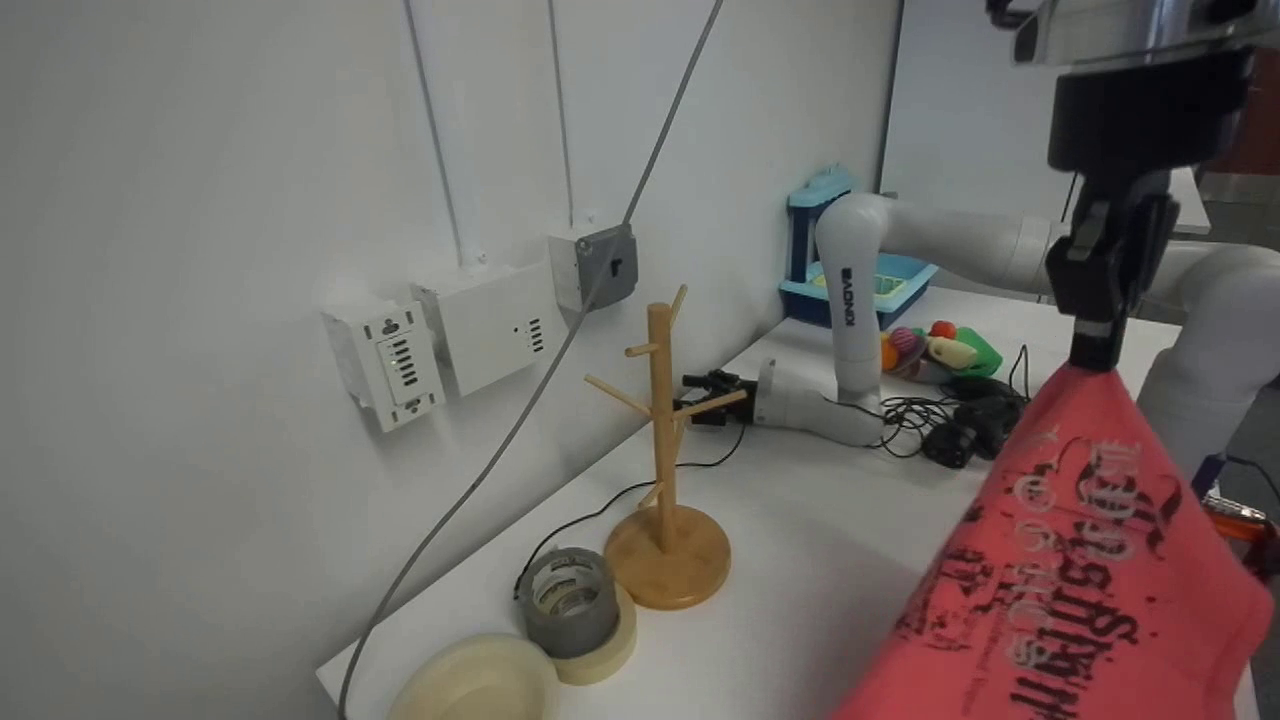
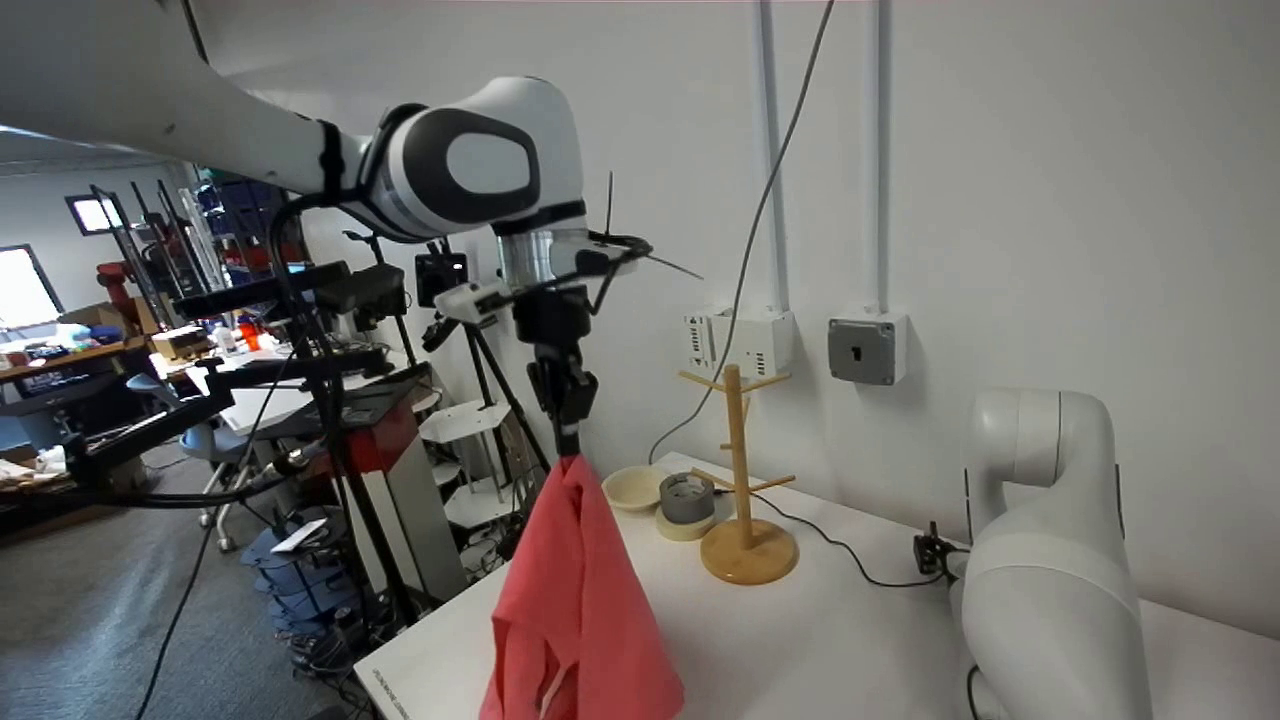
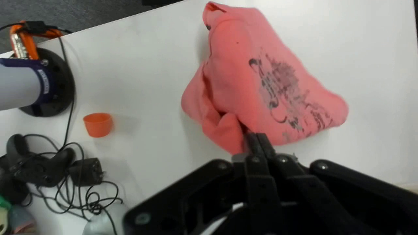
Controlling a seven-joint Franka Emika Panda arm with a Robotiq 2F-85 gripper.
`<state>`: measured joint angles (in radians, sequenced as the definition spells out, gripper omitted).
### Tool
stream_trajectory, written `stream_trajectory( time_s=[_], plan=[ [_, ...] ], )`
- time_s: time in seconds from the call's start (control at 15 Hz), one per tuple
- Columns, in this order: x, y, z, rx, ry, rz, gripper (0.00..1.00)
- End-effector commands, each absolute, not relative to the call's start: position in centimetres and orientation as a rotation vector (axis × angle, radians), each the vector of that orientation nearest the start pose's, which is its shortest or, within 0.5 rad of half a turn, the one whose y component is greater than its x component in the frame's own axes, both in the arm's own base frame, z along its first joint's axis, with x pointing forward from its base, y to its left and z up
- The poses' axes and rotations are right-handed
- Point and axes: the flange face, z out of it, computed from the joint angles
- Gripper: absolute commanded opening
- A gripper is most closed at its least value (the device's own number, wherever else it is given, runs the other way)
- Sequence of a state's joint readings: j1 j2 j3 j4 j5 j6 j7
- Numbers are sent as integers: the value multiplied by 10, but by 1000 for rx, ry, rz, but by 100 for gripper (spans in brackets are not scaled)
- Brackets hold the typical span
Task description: Lift the sweatshirt and place it on the table
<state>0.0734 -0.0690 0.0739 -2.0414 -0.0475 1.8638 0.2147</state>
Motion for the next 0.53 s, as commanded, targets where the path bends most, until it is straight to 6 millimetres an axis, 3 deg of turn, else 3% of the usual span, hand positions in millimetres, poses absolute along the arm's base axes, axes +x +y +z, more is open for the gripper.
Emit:
stream_trajectory(
  time_s=[0.0,0.33,0.47],
  plan=[
    [486,106,534,-3308,7,122,0],
    [457,171,623,-3433,-51,-89,0],
    [444,195,648,-3378,-221,-3,0]
  ],
)
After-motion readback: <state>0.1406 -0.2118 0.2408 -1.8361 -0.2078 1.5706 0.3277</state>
